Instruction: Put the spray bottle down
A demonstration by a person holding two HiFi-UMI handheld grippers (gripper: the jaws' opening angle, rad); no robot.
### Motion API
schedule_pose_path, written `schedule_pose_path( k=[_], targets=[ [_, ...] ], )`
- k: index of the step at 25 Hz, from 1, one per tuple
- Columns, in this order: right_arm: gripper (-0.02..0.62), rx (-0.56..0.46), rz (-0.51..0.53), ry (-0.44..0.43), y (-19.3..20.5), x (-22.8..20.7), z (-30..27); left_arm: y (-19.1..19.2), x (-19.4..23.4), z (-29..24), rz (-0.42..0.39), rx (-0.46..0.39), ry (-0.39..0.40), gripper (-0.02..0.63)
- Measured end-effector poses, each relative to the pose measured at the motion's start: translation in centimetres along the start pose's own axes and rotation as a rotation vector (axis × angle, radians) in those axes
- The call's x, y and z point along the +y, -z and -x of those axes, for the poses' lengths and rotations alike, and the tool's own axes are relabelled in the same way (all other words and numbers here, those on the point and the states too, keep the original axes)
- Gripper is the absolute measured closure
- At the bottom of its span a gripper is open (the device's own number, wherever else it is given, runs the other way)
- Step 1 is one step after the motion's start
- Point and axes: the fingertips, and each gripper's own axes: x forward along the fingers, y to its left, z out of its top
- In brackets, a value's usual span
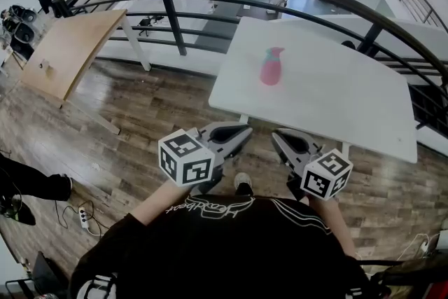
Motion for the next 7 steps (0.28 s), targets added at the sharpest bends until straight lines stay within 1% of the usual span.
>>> schedule_pose_path(
  k=[7],
  targets=[
    [0.578, 0.004, -0.002, 0.006, 0.27, 0.45, 0.09, 0.30, -0.02, 0.52, 0.013, -0.003, -0.001, 0.603]
  ],
)
